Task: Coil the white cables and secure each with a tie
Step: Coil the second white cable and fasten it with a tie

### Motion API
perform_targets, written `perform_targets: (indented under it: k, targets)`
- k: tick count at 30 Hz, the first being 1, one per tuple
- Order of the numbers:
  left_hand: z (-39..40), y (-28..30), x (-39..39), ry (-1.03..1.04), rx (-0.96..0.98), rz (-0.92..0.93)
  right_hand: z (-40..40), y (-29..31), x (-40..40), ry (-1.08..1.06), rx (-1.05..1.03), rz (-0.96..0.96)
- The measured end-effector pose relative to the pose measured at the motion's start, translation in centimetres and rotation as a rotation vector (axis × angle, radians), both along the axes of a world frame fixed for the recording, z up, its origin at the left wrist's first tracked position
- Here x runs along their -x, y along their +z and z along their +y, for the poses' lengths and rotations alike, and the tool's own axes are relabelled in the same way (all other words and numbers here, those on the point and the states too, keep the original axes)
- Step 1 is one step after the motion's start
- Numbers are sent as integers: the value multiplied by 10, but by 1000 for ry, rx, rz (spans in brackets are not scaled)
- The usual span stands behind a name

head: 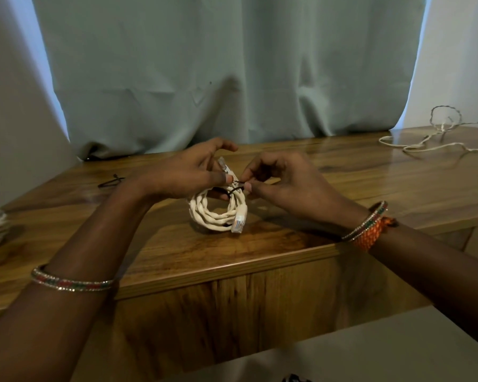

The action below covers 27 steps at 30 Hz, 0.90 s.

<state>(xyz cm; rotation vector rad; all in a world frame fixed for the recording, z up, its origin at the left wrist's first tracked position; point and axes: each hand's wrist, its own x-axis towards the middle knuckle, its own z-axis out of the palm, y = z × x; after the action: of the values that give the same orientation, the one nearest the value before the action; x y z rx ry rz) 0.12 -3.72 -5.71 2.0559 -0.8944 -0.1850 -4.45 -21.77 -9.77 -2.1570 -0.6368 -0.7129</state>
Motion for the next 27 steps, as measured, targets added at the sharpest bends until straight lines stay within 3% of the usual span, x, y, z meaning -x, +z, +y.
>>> perform_targets:
  k: [14,22,27]
  targets:
    - [-5,-6,-8,142,7,-91,8,0,-6,-184,241,-160]
    - [-7,-8,-9,189,10,-124,7,2,-9,-111,213,-143]
    - [-7,-9,-10,161,68,-40,5,4,-11,-55,151,-84]
